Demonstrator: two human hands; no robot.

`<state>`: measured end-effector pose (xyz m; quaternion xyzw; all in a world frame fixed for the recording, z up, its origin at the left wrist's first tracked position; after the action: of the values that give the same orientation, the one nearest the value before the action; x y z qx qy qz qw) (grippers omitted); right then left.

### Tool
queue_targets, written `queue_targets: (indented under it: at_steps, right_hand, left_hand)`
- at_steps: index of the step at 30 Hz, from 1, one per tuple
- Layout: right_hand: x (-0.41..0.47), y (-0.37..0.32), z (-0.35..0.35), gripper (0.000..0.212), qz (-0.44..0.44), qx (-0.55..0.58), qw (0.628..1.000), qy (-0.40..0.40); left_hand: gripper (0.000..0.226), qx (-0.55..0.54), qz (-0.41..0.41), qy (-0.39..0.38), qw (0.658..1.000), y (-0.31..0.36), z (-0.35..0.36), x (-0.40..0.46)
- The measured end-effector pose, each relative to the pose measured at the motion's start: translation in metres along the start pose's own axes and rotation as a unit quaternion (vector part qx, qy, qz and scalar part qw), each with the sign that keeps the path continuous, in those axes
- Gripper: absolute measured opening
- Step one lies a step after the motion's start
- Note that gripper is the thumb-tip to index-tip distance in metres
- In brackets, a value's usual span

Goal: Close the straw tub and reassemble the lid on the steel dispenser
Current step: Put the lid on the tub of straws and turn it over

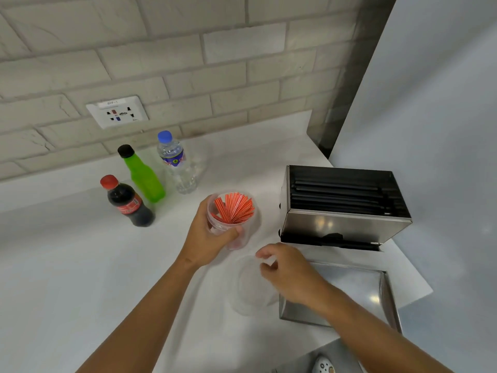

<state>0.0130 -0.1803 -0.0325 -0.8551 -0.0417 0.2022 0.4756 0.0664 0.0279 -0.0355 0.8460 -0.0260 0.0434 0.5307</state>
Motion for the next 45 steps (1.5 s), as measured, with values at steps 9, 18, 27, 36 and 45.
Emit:
queue_targets:
  at_steps: [9,18,27,36,45]
  right_hand:
    - [-0.062,0.007,-0.092,0.024,0.046,0.179,0.983,0.015]
    - [-0.121,-0.020,-0.157,0.036,-0.168,0.135,0.963,0.161]
    - [-0.145,-0.023,-0.169,0.035,-0.242,0.032,0.957,0.160]
    - [-0.146,-0.004,-0.169,0.035,-0.272,0.058,0.958,0.071]
    - [-0.142,0.001,-0.173,0.043,-0.286,0.092,0.952,0.057]
  left_hand:
    - [0.080,-0.056,0.035,-0.007,0.998,0.064,0.008,-0.045]
    - [0.082,-0.082,0.046,-0.064,0.993,0.120,0.070,-0.076]
    - [0.071,-0.085,0.069,-0.109,0.988,0.158,0.115,-0.083]
    - [0.091,-0.122,0.066,-0.125,0.982,0.174,0.136,-0.086]
    - [0.082,-0.077,0.071,-0.137,0.985,0.181,0.147,-0.084]
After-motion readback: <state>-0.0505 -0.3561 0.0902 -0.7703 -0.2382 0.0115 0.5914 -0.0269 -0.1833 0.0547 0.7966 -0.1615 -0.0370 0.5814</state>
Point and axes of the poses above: each hand's wrist, its own x-axis towards the middle knuckle, its own z-axis out of the palm, y = z × x, the point moved 5 cm from there along x, towards the middle knuckle, and after that the axes turned 13 degrees about x, right-handed, at the moved point
